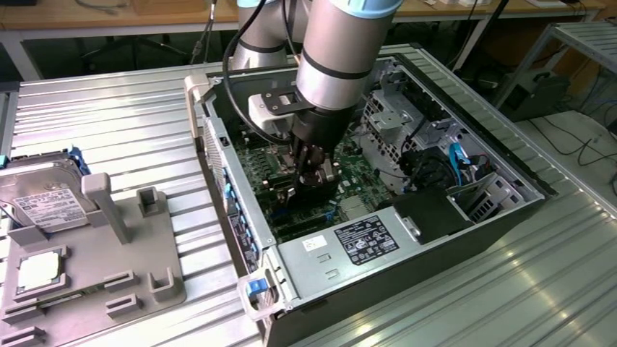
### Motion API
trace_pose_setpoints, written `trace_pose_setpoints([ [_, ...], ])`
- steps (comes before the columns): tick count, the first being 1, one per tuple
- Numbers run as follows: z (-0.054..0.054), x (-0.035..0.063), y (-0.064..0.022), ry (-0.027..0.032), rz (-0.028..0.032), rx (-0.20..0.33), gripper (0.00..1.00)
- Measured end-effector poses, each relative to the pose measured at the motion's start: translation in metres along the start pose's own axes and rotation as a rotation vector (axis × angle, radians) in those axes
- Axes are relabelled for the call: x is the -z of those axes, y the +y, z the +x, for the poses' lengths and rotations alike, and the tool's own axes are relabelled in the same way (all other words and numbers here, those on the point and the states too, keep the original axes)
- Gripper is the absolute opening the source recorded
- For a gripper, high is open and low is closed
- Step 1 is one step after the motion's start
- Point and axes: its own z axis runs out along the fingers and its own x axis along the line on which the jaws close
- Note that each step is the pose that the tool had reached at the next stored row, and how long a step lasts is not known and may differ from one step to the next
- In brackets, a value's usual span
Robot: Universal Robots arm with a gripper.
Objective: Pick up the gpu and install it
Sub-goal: 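Press down on the gpu until it lock into place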
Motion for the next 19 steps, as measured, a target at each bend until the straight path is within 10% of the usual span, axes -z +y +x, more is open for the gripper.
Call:
trace_pose_setpoints([
  [8, 0.0, -0.0004, 0.0091, 0.0001, -0.0015, 0.0, 0.11],
  [9, 0.0, -0.0003, 0.0094, 0.0, -0.0156, 0.0, 0.11],
  [10, 0.0, -0.0003, 0.0094, -0.0001, -0.0516, -0.002, 0.11],
  [14, 0.0, -0.0002, 0.0076, -0.0007, -0.1273, -0.005, 0.11],
  [17, 0.0, 0.0001, 0.0053, -0.001, -0.204, -0.009, 0.11],
  [19, 0.0, 0.0003, 0.0042, -0.0011, -0.2399, -0.011, 0.11],
])
